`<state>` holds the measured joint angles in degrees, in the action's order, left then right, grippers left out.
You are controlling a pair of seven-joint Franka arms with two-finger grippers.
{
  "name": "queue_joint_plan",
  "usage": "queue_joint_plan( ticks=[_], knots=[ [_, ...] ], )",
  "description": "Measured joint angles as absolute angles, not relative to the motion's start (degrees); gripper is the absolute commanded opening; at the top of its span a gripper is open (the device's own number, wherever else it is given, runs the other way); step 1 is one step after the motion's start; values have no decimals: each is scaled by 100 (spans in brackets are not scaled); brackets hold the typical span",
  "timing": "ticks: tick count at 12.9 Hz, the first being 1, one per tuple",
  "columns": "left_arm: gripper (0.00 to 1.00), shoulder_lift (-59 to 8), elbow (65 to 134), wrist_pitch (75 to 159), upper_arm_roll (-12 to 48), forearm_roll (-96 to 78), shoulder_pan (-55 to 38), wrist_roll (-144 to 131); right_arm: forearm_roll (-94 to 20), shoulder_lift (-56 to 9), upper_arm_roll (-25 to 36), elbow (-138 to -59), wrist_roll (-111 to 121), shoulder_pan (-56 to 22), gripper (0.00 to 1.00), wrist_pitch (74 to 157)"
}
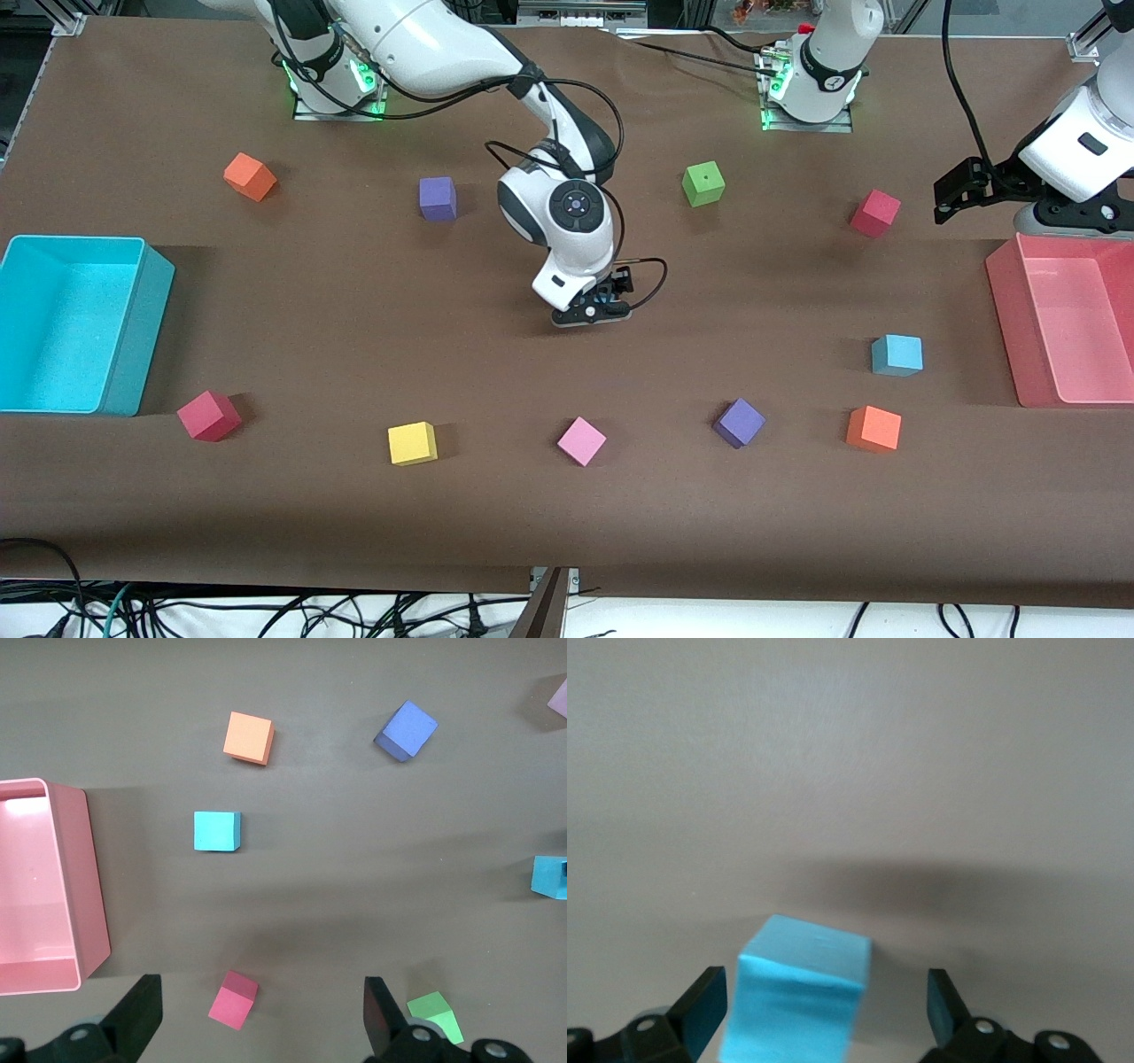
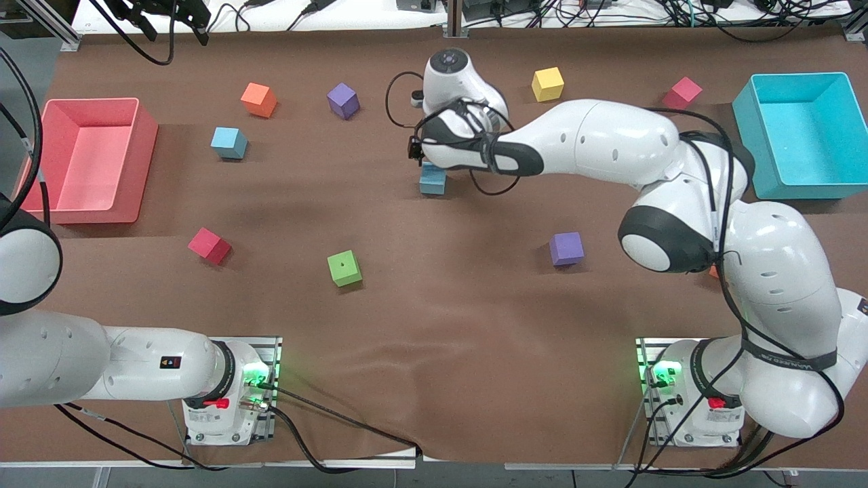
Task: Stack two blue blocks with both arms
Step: 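Lower the cube onto the table and open the right gripper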
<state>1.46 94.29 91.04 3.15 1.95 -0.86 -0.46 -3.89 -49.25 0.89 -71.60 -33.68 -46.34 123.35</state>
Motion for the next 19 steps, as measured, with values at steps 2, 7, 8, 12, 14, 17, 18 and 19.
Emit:
queue_joint_plan(
  ticks=[2, 7, 8, 12, 14, 17, 18, 19],
  knots=[
    [100, 146, 9429, 9095, 313, 195, -84, -46, -395, -4637, 97, -7135, -2192, -4290, 100, 12012],
    [100, 144, 9429, 8986, 309, 195, -71, -46, -714, -4359, 80, -7171, 948, -3421, 100, 11666],
    [100, 127, 9432, 8928, 309, 195, -71, -46, -1124, -4367, 80, -7222, 1697, -3265, 100, 11673],
    [100, -123, 9441, 8730, 296, 195, -65, -64, -2415, -4401, 78, -7627, 3529, -2952, 100, 12233],
    [100, -195, 9441, 8730, 289, 195, -63, -78, -3023, -4440, 59, -7862, 4220, -2954, 100, 12725],
    [100, -231, 9444, 8688, 288, 195, -63, -83, -4438, -4556, 49, -8129, 5962, -2953, 100, 13080],
    [100, -276, 9455, 8660, 286, 195, -61, -82, -4977, -4572, 49, -8240, 6590, -2952, 100, 13123],
    [100, -371, 9477, 8665, 275, 195, -47, -82, -5519, -4579, 49, -8372, 7200, -2952, 100, 13156]
  ],
)
